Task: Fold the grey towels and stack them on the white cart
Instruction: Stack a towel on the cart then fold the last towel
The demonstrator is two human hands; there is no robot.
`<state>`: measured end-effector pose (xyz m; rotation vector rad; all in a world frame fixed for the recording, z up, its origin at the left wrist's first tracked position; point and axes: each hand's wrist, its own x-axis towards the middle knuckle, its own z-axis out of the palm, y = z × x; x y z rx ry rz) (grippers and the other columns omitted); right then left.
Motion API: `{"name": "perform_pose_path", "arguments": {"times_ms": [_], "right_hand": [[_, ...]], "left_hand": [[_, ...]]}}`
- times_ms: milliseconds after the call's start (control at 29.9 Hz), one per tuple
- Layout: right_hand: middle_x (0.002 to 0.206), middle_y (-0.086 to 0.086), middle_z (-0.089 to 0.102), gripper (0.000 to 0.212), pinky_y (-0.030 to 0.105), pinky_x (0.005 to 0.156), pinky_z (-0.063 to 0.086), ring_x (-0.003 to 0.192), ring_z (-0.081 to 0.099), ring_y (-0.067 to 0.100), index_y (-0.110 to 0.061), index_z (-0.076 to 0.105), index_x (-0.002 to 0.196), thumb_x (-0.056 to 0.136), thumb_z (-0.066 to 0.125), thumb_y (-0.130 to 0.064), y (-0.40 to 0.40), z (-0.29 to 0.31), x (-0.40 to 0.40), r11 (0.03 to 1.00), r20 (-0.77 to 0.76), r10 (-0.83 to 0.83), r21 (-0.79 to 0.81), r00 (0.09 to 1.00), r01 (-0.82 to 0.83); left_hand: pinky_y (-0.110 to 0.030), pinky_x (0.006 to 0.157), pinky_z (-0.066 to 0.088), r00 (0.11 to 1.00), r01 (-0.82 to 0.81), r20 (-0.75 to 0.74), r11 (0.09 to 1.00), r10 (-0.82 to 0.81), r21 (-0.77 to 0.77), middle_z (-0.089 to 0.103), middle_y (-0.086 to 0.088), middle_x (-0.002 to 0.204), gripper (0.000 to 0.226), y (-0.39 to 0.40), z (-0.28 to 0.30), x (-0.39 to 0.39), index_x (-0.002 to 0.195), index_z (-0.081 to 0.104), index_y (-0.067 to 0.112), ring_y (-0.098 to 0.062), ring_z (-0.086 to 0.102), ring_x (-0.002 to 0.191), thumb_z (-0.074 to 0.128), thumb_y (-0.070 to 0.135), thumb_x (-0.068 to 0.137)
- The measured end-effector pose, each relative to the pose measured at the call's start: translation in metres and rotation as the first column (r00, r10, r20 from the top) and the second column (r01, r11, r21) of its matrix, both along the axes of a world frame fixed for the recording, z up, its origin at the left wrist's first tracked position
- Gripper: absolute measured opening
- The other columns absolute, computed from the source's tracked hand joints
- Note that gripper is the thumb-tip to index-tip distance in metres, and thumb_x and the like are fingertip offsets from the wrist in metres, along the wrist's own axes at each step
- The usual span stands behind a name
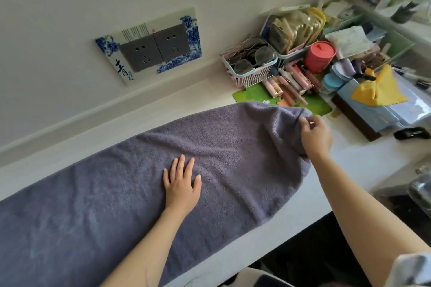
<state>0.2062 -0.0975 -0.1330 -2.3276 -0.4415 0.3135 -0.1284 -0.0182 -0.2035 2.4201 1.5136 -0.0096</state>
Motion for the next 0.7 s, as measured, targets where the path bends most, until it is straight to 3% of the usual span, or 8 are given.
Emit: {"name": "perform_pose_path", "arguments": {"times_ms": [67, 134, 267, 401, 501, 534, 601, 701], "right_hand": [[0.084, 0.005, 0.061, 0.014, 0.025, 0.068, 0.033, 0.085, 0.056, 0.026, -0.014, 0.062, 0.095, 0.092, 0.054, -0.025, 0.007, 0.028, -0.023, 0.982, 0.069, 0.083, 0.161, 0.994, -0.093], [0.076, 0.0, 0.059, 0.01, 0.024, 0.065, 0.033, 0.074, 0.053, 0.019, -0.018, 0.065, 0.092, 0.091, 0.057, -0.024, 0.017, 0.054, -0.053, 0.945, 0.187, 0.208, 0.215, 0.96, -0.247], [0.075, 0.002, 0.068, 0.01, 0.028, 0.064, 0.043, 0.069, 0.059, 0.019, -0.015, 0.069, 0.087, 0.087, 0.063, -0.023, 0.044, 0.083, -0.129, 0.802, 0.321, 0.477, 0.221, 0.818, -0.554], [0.079, 0.008, 0.072, 0.018, 0.037, 0.066, 0.05, 0.076, 0.065, 0.028, -0.011, 0.069, 0.09, 0.09, 0.06, -0.027, 0.066, 0.093, -0.206, 0.672, 0.255, 0.674, 0.179, 0.694, -0.718], [0.079, 0.007, 0.071, 0.02, 0.032, 0.068, 0.049, 0.073, 0.064, 0.022, -0.01, 0.069, 0.093, 0.092, 0.058, -0.027, 0.076, 0.106, -0.277, 0.552, 0.198, 0.78, 0.231, 0.594, -0.801], [0.078, 0.006, 0.071, 0.02, 0.028, 0.066, 0.049, 0.072, 0.064, 0.019, -0.01, 0.069, 0.094, 0.092, 0.058, -0.027, 0.076, 0.11, -0.284, 0.554, 0.182, 0.779, 0.251, 0.601, -0.794], [0.076, 0.004, 0.07, 0.02, 0.018, 0.062, 0.044, 0.07, 0.061, 0.015, -0.01, 0.069, 0.092, 0.092, 0.058, -0.026, 0.079, 0.118, -0.328, 0.492, 0.158, 0.819, 0.304, 0.552, -0.816], [0.07, 0.0, 0.066, 0.018, 0.015, 0.06, 0.039, 0.066, 0.056, 0.011, -0.011, 0.067, 0.084, 0.091, 0.059, -0.026, 0.079, 0.126, -0.393, 0.404, 0.097, 0.879, 0.369, 0.467, -0.837]], "left_hand": [[-0.043, 0.116, 0.003, 0.992, -0.052, 0.114, 0.996, 0.06, -0.067, 0.028, -0.003, 0.154, 0.078, 0.003, 0.009, 0.004, 0.14, 0.043, 0.021, -0.019, 0.017, 0.145, 0.009, 0.057, 0.08], [-0.04, 0.116, 0.01, 0.943, -0.119, 0.287, 0.977, 0.166, -0.175, 0.037, -0.003, 0.149, 0.068, 0.007, 0.023, 0.007, 0.135, 0.05, 0.017, -0.017, 0.025, 0.141, 0.016, 0.051, 0.087], [-0.035, 0.107, 0.036, 0.645, -0.253, 0.581, 0.856, 0.497, -0.451, 0.057, -0.004, 0.129, 0.038, 0.008, 0.054, 0.0, 0.118, 0.061, 0.016, -0.018, 0.054, 0.118, 0.029, 0.029, 0.101], [-0.037, 0.082, 0.051, 0.328, -0.291, 0.62, 0.7, 0.713, -0.652, 0.067, -0.009, 0.106, 0.039, 0.009, 0.078, -0.025, 0.101, 0.064, 0.016, -0.019, 0.066, 0.081, 0.028, 0.03, 0.103], [-0.03, 0.068, 0.049, 0.144, -0.333, 0.585, 0.596, 0.798, -0.731, 0.066, -0.016, 0.097, 0.045, 0.012, 0.094, -0.073, 0.104, 0.064, 0.006, -0.023, 0.063, 0.072, 0.026, 0.032, 0.103], [-0.031, 0.069, 0.05, 0.144, -0.323, 0.56, 0.574, 0.816, -0.753, 0.067, -0.017, 0.096, 0.049, 0.012, 0.095, -0.076, 0.105, 0.065, 0.004, -0.025, 0.064, 0.074, 0.026, 0.033, 0.103], [-0.039, 0.078, 0.051, 0.06, -0.341, 0.546, 0.531, 0.836, -0.775, 0.069, -0.021, 0.098, 0.054, 0.008, 0.102, -0.116, 0.106, 0.066, 0.001, -0.031, 0.066, 0.081, 0.025, 0.036, 0.102], [-0.043, 0.085, 0.052, -0.037, -0.351, 0.561, 0.515, 0.827, -0.782, 0.071, -0.02, 0.092, 0.057, -0.003, 0.112, -0.176, 0.102, 0.067, 0.0, -0.031, 0.068, 0.084, 0.024, 0.038, 0.102]]}}
